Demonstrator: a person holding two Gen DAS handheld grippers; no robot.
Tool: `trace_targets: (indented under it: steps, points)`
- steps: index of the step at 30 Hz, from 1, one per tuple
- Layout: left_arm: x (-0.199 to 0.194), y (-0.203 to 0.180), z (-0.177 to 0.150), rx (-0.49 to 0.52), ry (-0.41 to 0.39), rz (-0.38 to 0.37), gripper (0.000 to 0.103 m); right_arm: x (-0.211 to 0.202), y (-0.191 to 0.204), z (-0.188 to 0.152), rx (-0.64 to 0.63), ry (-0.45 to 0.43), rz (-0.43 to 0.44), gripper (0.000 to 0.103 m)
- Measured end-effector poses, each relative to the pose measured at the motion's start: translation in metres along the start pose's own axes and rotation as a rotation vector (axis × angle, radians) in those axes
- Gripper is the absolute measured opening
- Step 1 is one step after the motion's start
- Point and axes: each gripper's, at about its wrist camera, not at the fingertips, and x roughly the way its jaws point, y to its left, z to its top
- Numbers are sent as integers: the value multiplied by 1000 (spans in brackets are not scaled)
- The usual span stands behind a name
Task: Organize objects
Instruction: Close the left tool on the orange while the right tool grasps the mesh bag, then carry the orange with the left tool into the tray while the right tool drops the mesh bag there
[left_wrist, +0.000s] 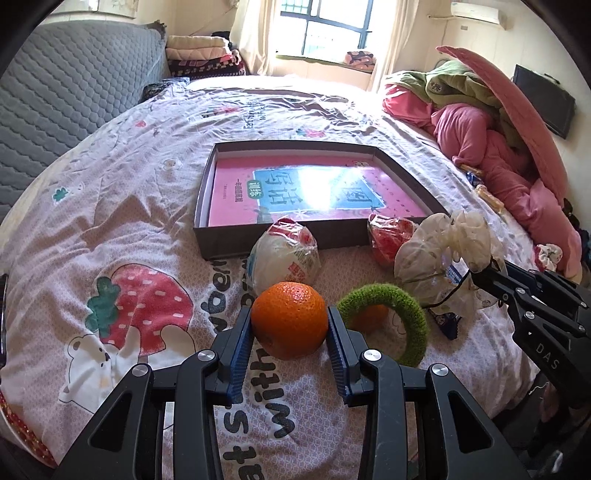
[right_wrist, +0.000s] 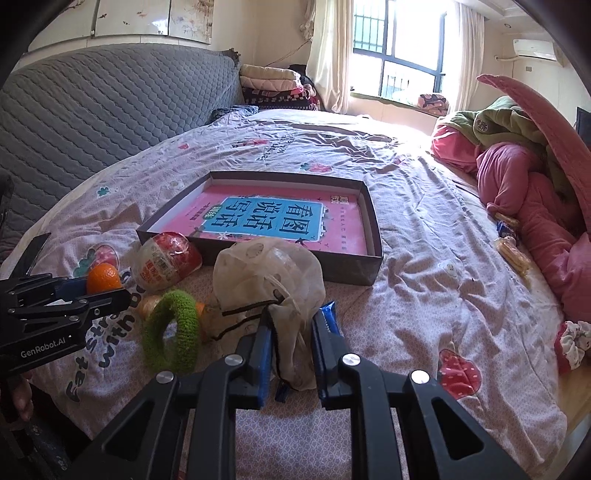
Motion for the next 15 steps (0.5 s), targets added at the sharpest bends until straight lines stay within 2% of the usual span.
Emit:
trace_targets:
  steps: [15]
  points:
    - [4,1,44,-33,-39,28,39,-3,0,38,7,-57,-28,20]
